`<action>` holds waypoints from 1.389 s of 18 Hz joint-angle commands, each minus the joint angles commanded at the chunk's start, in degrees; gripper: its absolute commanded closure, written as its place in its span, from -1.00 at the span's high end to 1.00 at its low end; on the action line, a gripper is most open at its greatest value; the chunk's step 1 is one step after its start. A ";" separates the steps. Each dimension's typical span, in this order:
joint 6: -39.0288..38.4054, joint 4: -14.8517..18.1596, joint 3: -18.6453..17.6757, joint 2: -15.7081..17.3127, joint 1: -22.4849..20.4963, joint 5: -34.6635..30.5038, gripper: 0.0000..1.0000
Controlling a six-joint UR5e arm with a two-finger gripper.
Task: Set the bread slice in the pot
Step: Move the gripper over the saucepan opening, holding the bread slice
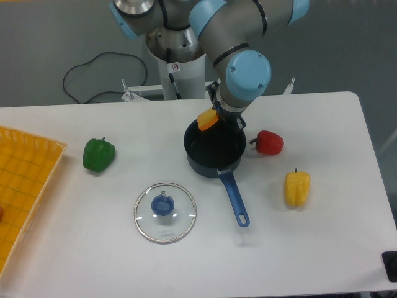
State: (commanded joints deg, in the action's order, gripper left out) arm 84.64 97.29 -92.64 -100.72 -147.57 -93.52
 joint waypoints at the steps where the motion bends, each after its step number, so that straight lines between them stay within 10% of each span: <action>1: -0.09 0.00 -0.17 0.00 0.17 0.00 -0.80; 25: -1.50 -4.83 -1.40 -4.13 1.67 -0.26 -0.80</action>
State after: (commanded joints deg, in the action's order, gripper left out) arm 83.14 92.46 -94.04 -104.85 -145.90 -93.78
